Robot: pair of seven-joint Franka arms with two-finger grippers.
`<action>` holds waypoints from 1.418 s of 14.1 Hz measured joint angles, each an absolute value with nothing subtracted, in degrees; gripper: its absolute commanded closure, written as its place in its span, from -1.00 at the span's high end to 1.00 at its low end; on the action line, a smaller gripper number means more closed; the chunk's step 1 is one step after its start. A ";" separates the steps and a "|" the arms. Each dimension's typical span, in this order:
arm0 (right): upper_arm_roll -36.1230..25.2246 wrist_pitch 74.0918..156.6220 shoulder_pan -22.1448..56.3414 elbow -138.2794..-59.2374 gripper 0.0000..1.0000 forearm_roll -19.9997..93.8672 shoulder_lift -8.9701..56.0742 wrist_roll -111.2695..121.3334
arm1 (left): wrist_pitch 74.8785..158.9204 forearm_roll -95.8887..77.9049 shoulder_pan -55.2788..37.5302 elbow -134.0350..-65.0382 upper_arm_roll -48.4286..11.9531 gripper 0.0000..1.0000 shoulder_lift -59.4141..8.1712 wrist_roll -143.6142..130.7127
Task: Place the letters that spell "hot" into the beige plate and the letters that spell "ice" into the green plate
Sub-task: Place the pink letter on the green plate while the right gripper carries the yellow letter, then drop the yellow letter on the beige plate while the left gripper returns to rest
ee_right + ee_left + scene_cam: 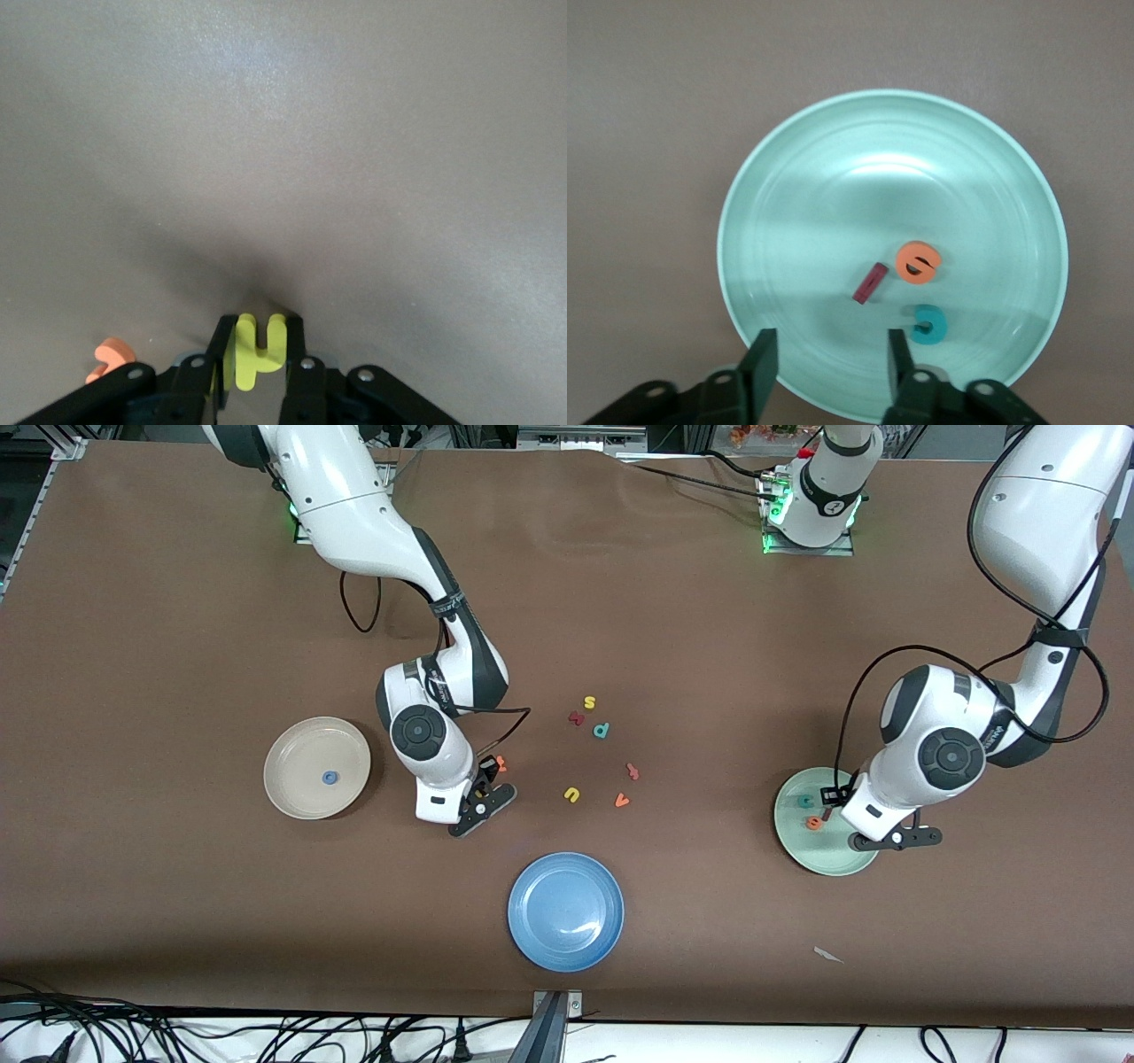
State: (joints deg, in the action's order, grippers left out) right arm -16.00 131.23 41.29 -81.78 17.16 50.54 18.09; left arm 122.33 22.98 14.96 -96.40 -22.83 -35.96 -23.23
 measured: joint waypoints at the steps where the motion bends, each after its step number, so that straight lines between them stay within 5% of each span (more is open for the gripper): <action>1: -16.02 131.05 41.15 -81.72 -0.81 17.57 50.53 17.81 | 120.84 22.98 14.99 -95.84 -23.29 1.00 -35.48 -22.93; 7: -16.73 119.12 31.54 -78.35 -0.83 19.26 47.97 20.98 | 104.62 17.42 14.75 -91.62 -30.23 1.00 -26.68 -22.94; 12: -22.83 111.09 29.65 -80.12 -0.83 19.26 42.35 22.61 | 86.29 13.77 14.70 -79.70 -34.21 1.00 -22.68 -22.71; 17: -25.14 119.57 29.53 -93.43 -0.82 19.26 36.37 23.62 | 81.84 7.55 14.77 -74.76 -32.15 1.00 -18.94 -14.48; 20: -25.12 128.74 29.70 -103.40 -0.67 19.26 33.31 23.62 | 81.74 6.19 10.41 -75.20 -23.32 1.00 -15.11 -6.55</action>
State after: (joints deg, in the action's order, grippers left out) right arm -25.12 128.74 29.70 -103.40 19.26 33.31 23.62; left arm 81.74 6.19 10.41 -75.20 -23.32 -15.11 -6.55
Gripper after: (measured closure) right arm 0.736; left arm 0.000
